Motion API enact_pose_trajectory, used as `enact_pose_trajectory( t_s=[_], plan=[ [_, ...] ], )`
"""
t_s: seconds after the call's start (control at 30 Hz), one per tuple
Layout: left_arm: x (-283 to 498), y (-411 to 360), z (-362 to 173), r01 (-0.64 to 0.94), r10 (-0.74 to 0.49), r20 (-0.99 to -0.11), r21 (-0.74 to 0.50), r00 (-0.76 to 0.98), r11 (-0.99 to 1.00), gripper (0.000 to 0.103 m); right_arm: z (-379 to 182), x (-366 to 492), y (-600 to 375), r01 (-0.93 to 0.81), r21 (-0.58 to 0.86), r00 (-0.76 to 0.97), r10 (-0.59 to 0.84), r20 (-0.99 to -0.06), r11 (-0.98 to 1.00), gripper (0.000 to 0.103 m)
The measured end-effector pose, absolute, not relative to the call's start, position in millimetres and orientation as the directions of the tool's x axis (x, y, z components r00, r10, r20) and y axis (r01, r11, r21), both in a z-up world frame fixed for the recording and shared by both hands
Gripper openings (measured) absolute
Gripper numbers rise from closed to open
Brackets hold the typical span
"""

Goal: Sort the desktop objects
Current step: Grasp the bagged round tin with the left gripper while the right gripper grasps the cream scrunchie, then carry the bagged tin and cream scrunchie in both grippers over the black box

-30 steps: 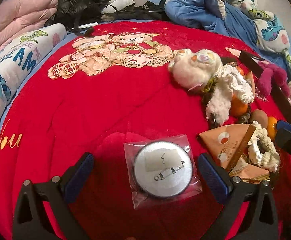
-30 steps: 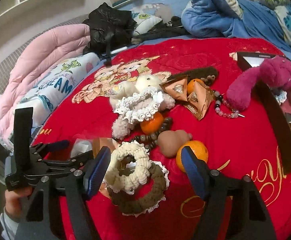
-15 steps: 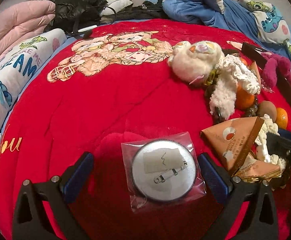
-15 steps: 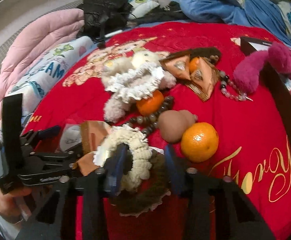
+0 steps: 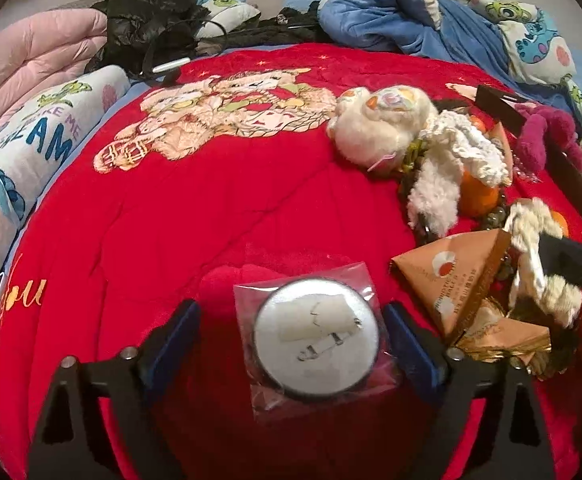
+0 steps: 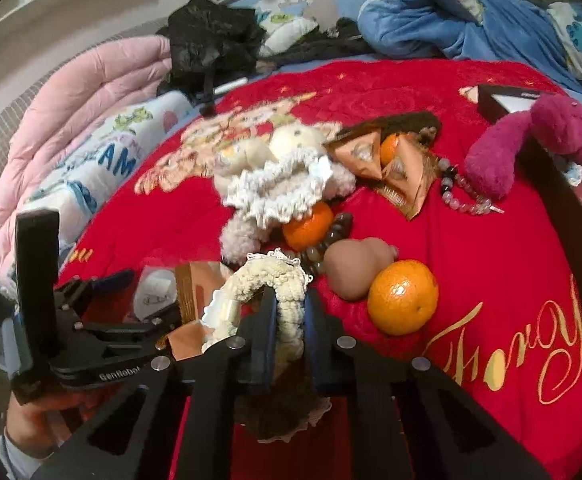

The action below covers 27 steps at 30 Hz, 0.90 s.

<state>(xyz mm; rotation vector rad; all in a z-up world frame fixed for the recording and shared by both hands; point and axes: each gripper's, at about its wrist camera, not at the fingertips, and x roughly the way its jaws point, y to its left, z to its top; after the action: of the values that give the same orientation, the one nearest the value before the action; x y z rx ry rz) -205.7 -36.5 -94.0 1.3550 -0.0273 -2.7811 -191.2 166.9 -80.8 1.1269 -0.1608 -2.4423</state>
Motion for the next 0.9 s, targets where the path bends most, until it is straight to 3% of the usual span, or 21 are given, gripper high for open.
enact_pose_trajectory(
  t_s=[0.13, 0.23, 0.9],
  plan=[
    [-201.6, -36.8, -90.4, 0.030, -0.040, -0.775, 0.027, -0.631, -0.999, 0.071, -75.8, -188.2, 169.9, 0.338, 0.311, -0.578, -0.457, -0.677, -0.888, 0.013],
    [-198.7, -35.9, -87.4, 0.027, -0.038, -0.768, 0.027, -0.639, -0.999, 0.067, -75.8, -187.7, 171.3, 0.326, 0.328, -0.574, -0.461, -0.677, -0.887, 0.013],
    [-178.5, -37.7, -69.0, 0.029, -0.033, -0.728, 0.019, -0.685, -0.999, 0.064, -65.4, -175.7, 183.7, 0.333, 0.328, -0.601, -0.467, -0.649, -0.884, 0.013]
  ],
)
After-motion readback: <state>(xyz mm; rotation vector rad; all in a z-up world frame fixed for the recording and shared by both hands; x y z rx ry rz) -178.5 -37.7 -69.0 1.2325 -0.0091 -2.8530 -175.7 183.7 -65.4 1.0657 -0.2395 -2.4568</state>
